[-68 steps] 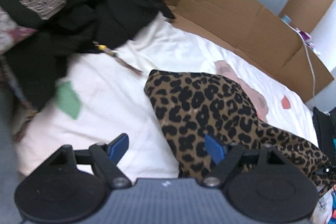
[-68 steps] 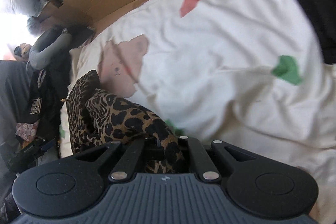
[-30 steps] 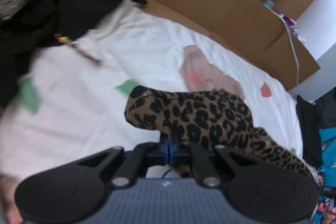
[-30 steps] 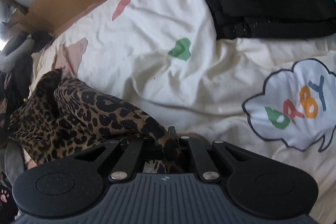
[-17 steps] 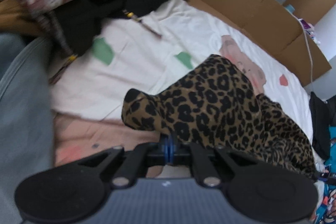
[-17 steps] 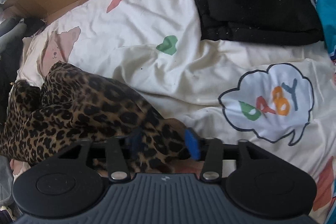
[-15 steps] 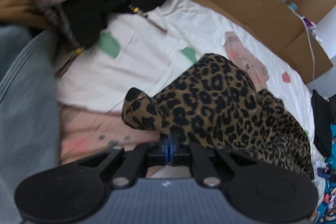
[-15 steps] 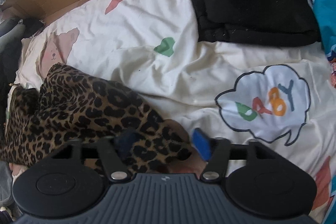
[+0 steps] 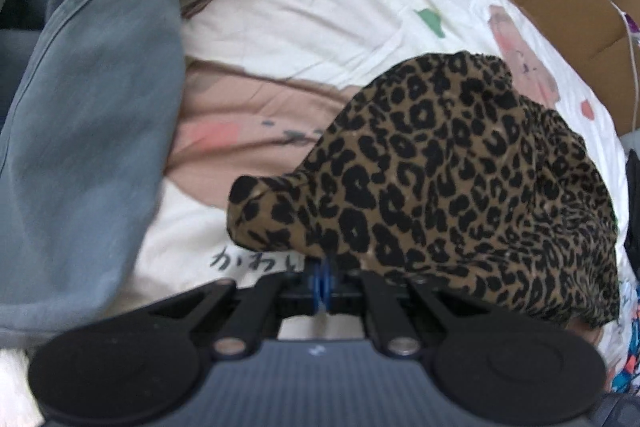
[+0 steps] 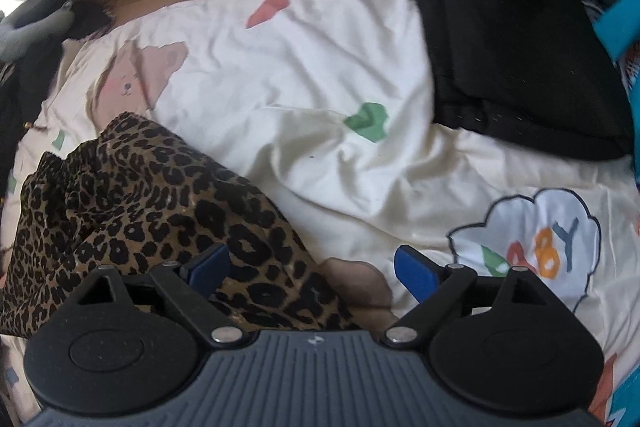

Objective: Fold clothes

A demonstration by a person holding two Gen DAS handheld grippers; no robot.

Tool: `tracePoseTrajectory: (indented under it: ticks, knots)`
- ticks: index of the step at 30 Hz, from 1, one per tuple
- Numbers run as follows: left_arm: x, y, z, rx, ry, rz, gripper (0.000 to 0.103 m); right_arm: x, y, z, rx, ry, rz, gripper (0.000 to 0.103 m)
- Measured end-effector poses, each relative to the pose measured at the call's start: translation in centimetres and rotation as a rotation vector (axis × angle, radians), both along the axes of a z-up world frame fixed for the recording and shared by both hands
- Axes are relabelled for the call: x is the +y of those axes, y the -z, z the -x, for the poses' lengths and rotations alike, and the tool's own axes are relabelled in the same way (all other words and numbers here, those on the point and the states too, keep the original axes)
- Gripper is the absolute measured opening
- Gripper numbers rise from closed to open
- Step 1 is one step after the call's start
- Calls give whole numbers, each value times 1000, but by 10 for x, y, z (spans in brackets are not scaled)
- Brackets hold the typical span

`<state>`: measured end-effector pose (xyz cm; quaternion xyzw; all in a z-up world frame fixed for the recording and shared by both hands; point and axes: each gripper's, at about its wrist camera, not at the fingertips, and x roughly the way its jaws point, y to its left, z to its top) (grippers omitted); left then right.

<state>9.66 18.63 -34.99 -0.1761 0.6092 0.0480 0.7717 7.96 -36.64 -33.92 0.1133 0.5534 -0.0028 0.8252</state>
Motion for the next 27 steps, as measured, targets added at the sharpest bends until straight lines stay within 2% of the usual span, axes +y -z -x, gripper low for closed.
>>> tracePoseTrajectory:
  ticks: [5, 7, 9, 12, 15, 19, 23, 27]
  knots:
    - [-13, -11, -6, 36, 78, -72, 13, 16, -2, -1, -26, -75, 16, 94]
    - [-15, -22, -7, 24, 93, -91, 17, 23, -3, -1, -30, -97, 35, 94]
    - [-16, -35, -8, 1, 105, -97, 36, 30, -3, -2, -40, -127, 52, 94]
    - [-15, -51, -14, -60, 118, -117, 50, 43, -6, -4, -62, -172, 87, 93]
    - [-14, -50, -30, -116, 133, -123, 54, 57, -10, -7, -79, -218, 80, 88]
    - [-15, -32, -54, -174, 143, -116, 55, 78, -14, -10, -85, -285, 28, 79]
    - [-7, -8, -79, -211, 132, -108, 55, 97, -13, -12, -77, -320, -22, 78]
    - [1, 11, -100, -247, 108, -91, 53, 106, -9, -17, -65, -327, -32, 82]
